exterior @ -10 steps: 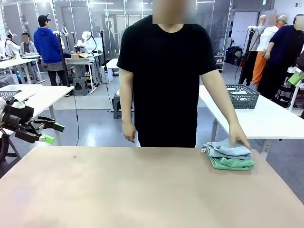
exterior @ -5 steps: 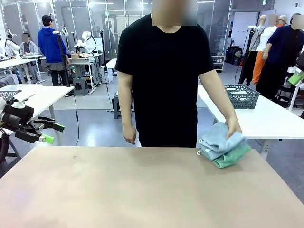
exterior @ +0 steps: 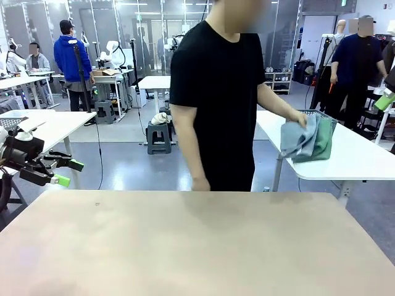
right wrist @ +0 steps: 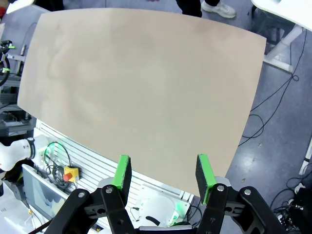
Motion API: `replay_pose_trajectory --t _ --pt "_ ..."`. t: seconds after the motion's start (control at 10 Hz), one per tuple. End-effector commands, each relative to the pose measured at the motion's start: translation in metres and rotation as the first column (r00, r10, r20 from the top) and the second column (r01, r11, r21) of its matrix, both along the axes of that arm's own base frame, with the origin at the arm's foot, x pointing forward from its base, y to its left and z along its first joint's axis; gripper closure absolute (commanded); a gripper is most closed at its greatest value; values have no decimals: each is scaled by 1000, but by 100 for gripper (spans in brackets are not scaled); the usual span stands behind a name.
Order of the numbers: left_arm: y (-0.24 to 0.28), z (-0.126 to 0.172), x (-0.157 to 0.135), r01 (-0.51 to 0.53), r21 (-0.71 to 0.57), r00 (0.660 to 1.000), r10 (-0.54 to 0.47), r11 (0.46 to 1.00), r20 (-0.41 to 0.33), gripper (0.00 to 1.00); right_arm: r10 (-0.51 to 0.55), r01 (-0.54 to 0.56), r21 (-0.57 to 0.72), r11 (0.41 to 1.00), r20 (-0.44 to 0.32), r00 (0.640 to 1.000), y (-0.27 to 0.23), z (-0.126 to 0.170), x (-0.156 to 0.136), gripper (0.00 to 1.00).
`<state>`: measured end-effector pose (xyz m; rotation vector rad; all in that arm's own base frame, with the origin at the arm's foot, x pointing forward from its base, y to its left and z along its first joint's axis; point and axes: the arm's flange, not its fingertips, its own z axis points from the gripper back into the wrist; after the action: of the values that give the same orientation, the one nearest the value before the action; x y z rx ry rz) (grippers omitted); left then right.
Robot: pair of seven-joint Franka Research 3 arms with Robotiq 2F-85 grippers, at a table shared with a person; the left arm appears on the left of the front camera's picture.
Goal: Fold the towels and place them in the basket.
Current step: Stack the folded Towel with hook on the right side of the table.
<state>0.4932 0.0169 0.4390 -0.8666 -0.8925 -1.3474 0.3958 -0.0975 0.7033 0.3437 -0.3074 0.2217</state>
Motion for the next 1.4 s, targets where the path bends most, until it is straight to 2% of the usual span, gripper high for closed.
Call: replay_pose_trajectory --t 0.0,1.3 --pt "0 1 -1 -3 3 1000 3 1000 4 0 -5 6 17 1000 -11 1000 2 3 1 33" --pt "0 1 -1 -3 3 1000 3 1000 4 0 -5 6 17 1000 -11 1000 2 3 1 33"
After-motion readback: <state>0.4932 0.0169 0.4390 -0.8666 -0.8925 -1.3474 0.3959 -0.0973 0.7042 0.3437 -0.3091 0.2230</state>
